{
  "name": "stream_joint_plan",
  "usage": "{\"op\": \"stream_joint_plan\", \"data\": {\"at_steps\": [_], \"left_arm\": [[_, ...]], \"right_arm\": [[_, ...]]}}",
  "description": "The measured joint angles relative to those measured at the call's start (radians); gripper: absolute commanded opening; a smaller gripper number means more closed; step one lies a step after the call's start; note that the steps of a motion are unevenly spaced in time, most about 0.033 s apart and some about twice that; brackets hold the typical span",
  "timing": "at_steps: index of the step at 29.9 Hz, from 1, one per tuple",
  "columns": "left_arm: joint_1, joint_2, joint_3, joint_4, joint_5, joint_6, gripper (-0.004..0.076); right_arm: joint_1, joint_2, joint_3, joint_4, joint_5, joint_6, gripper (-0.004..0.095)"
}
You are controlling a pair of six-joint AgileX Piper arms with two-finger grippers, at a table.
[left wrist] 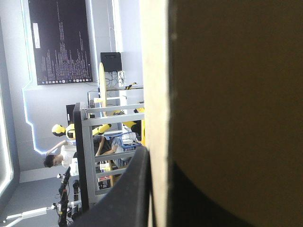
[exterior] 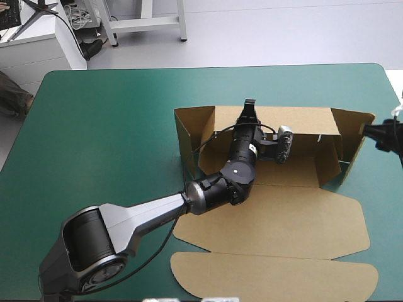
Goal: Fold the box
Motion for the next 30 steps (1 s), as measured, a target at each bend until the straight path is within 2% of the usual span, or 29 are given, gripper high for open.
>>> {"op": "stream_joint_plan", "data": {"at_steps": [10, 17, 22, 30], "left_arm": [[0.000, 0.000, 0.000, 0.000, 0.001, 0.000, -0.0010], [0.000, 0.000, 0.000, 0.000, 0.002, 0.000, -0.0010], [0.000, 0.000, 0.000, 0.000, 0.007, -0.004, -0.0010], [-0.004, 0.000, 0.000, 0.000, 0.017, -0.005, -0.0010]], "right_arm": [[0.000, 0.418, -0.401, 0.008, -0.001, 0.000, 0.0535], [0.001, 0.661, -0.518, 0.030, -0.007, -0.030, 0.0535], [0.000, 0.755, -0.527, 0.038, 0.008, -0.039, 0.0535], [-0.059, 0.766, -0.528, 0.099, 0.058, -0.048, 0.0524]]}}
